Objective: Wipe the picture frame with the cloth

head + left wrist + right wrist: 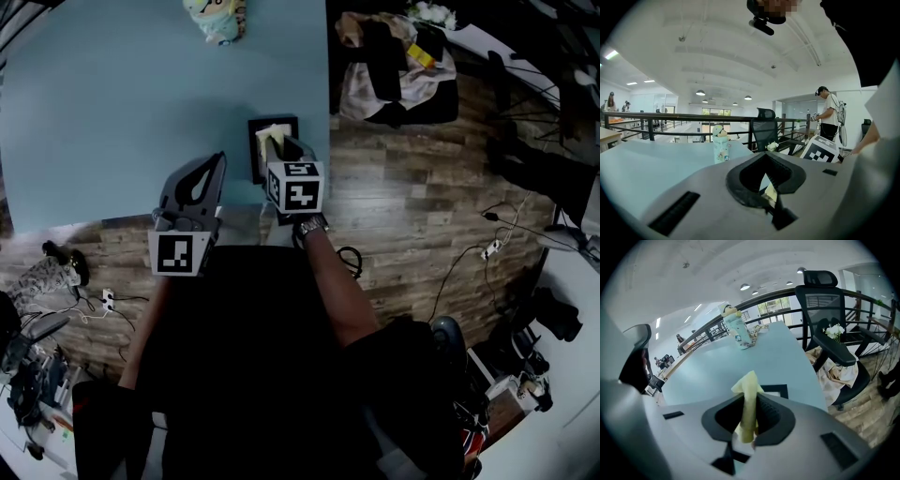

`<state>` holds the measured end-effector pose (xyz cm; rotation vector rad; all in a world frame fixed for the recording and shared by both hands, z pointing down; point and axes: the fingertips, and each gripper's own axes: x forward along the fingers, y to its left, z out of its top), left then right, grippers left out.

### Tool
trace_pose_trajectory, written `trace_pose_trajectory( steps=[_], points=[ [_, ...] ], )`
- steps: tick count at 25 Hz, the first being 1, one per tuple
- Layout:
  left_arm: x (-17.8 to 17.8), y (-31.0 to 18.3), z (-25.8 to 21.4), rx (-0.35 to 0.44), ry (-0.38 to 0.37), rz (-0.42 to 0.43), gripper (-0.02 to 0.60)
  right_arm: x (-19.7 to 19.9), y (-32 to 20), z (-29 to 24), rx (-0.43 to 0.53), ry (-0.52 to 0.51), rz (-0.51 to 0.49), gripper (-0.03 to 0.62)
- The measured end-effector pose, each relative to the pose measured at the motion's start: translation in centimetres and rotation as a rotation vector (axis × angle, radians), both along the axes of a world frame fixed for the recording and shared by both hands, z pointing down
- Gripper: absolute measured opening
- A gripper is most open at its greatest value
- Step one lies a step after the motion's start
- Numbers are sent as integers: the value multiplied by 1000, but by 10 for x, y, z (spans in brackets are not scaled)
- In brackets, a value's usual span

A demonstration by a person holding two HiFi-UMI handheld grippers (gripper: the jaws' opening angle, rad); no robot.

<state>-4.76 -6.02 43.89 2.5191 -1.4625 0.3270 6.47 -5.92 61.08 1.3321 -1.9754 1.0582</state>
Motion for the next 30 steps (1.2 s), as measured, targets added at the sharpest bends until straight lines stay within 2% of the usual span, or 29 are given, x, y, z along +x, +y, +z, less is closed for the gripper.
trace_pose_trajectory(
  steps=[13,23,30],
  points=[
    [-20,11,3,-11,-17,-31,-3,-37,9,11,-27,-26,-59,58],
    [-26,12,6,-23,-18,-56,-3,-40,9,18,-49,-24,-68,58],
    [-16,4,8,-23,-19,-37,-3,-32,8,23,-65,-17,-67,58]
  ],
)
